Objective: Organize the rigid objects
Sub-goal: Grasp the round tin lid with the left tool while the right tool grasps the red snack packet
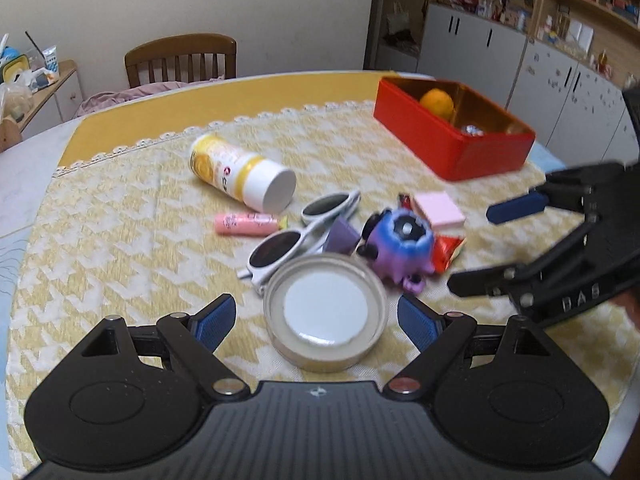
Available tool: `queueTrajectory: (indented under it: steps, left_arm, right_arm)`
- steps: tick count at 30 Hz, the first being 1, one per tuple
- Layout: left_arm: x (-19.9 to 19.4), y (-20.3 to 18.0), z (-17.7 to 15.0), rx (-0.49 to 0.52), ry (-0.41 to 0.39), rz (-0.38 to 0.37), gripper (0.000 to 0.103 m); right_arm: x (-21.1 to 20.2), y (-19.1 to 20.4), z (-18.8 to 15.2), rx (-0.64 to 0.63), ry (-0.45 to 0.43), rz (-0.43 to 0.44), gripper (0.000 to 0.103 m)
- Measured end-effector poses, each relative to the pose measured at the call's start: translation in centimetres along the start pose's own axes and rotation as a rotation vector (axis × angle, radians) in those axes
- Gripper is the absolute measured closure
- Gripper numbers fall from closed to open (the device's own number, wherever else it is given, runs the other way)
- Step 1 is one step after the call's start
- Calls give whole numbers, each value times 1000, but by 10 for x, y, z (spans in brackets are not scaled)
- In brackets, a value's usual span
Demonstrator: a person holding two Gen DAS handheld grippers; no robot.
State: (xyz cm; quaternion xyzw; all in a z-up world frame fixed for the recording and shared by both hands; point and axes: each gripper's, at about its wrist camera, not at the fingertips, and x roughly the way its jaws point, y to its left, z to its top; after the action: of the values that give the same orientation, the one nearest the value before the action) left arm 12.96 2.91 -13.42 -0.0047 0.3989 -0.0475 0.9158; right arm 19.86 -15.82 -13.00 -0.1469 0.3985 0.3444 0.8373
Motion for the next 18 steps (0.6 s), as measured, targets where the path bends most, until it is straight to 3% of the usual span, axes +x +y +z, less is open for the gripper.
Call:
queueTrajectory:
  steps: [8, 18]
  left_arm:
    - [16, -6, -8, 33, 32, 13, 15]
    - [28, -11, -4, 50, 36, 38, 15]
  right_arm:
    - [22, -4, 2, 4, 50, 4, 26]
    - [33, 0, 7, -14, 53, 22, 31]
